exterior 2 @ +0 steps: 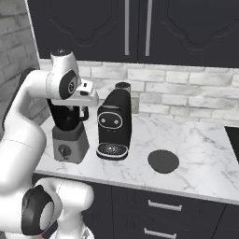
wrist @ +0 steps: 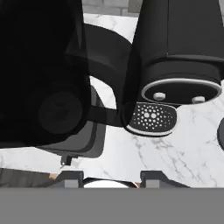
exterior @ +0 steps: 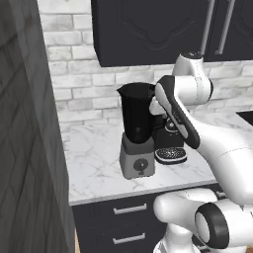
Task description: Close the lid blender by securely placing the lid on top.
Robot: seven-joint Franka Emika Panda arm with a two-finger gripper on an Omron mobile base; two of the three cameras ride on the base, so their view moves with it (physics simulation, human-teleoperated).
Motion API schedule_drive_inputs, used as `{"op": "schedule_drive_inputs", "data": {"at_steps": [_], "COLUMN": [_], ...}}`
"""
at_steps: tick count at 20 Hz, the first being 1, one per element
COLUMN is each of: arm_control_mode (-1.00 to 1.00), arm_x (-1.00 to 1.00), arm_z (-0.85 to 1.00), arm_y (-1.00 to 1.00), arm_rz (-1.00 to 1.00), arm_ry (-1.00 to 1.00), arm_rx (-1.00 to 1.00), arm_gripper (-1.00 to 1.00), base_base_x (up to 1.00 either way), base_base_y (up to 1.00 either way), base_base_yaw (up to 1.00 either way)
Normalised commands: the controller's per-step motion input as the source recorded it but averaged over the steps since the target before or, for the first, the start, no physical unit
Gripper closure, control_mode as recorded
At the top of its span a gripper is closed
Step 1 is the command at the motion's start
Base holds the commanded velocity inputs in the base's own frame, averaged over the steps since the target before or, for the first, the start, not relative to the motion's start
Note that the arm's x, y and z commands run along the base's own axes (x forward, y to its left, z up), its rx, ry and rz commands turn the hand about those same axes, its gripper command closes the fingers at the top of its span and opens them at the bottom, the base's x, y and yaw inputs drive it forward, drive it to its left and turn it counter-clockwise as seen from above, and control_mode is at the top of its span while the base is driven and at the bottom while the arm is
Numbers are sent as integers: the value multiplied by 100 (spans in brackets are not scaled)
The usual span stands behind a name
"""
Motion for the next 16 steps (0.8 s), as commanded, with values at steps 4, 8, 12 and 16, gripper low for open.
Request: {"op": "schedule_drive_inputs", "data": {"at_steps": [4,8,12,16], "arm_control_mode": [-100,-100,-100,-100], "arm_x": [-39,-62,-57,-29], "arm_z": [0,-22,-41,-50], "arm_y": [-11,-94,-100,-100], "arm_rz": [-3,-19,-25,-29], "arm_ry": [-11,-9,0,9], "arm_rx": [0,13,22,21], "arm_gripper": [-100,-100,-100,-100], "base_base_x": [0,0,0,0], "base_base_y": [0,0,0,0], "base_base_yaw": [0,0,0,0]}}
